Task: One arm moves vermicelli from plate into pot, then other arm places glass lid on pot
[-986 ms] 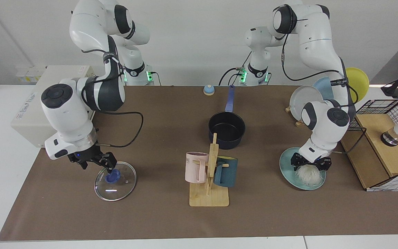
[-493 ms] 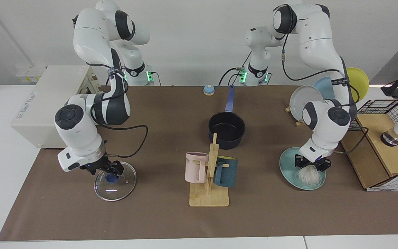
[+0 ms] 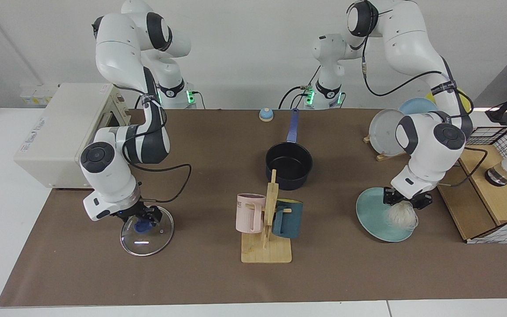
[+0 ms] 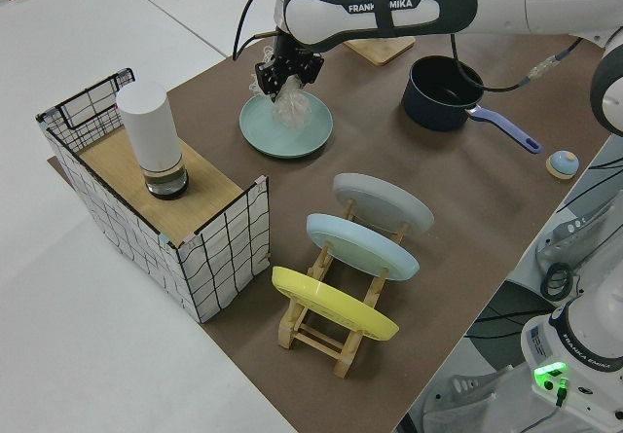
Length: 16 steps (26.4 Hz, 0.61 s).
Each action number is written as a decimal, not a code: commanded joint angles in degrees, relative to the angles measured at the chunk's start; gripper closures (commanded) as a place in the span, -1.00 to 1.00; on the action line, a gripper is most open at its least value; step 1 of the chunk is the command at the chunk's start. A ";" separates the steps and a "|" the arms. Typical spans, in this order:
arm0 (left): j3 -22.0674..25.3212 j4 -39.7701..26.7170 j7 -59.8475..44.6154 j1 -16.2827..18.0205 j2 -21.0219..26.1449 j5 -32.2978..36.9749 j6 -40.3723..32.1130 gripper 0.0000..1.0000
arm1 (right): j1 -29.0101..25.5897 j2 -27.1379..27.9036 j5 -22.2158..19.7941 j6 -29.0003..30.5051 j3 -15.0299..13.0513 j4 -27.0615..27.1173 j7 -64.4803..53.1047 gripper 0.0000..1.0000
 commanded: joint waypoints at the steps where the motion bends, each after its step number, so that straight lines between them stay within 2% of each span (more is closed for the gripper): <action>1: 0.10 -0.49 -0.08 -0.60 -5.20 -1.49 -5.71 1.00 | -0.49 -2.17 0.29 3.25 0.43 -4.18 -2.19 -0.97; 8: 0.10 -0.49 -0.08 -0.69 -11.00 -3.34 -12.57 1.00 | -0.49 -2.08 0.20 5.10 0.35 -4.71 -2.02 -0.96; 16: 0.10 -0.93 -0.86 -1.83 -17.68 -3.34 -19.25 1.00 | -1.02 -2.17 -0.50 6.77 0.43 -5.94 -2.54 -0.78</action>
